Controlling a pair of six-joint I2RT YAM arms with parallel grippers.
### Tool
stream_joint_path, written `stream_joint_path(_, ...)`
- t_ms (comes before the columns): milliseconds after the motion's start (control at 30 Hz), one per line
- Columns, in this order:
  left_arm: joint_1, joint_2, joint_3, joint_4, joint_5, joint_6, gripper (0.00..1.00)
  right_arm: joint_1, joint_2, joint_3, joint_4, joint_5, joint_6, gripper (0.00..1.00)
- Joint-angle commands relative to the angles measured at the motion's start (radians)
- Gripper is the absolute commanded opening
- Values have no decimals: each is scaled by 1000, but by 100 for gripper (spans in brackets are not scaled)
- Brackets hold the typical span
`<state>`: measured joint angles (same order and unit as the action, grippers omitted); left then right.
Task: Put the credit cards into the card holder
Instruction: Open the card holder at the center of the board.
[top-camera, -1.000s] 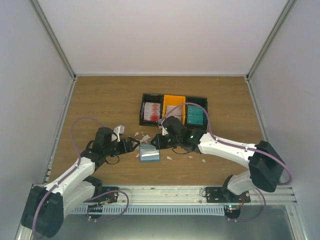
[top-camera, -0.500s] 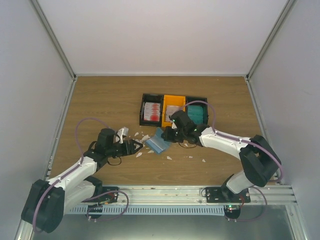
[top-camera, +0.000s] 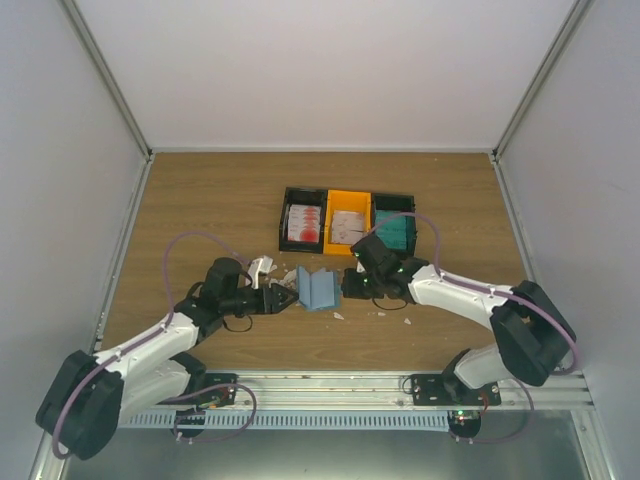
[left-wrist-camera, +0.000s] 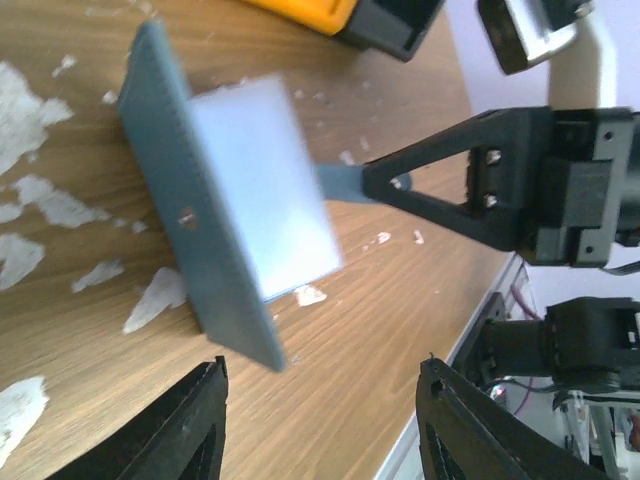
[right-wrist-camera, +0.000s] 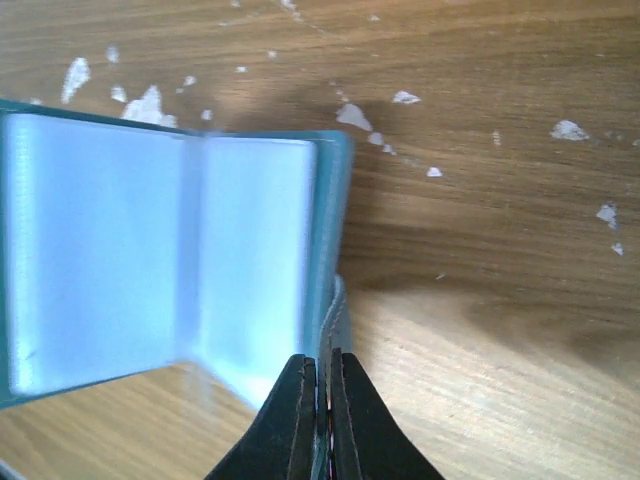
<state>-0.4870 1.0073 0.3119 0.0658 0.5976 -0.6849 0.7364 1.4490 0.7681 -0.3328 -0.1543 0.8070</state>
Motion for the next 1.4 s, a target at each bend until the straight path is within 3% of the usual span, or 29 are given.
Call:
stream_joint_path(0, -22, -76, 42, 83, -33, -17, 54, 24, -62, 14, -8, -16, -42, 2)
stream_joint_path(467, -61, -4, 73, 154, 5, -31, 48, 64, -49, 101, 16, -70, -94, 2)
stream_joint_path(733, -70, 111, 80, 147, -53, -16, 41, 64, -19, 65, -1, -4, -85, 2)
stream_joint_path(867, -71, 167, 85, 89, -183, -18, 35, 66, -12, 64, 0, 3, -86, 1)
stream_joint_path(1367, -71, 351, 79, 213, -143, -18, 43, 66, 27, 18, 10, 51, -76, 1)
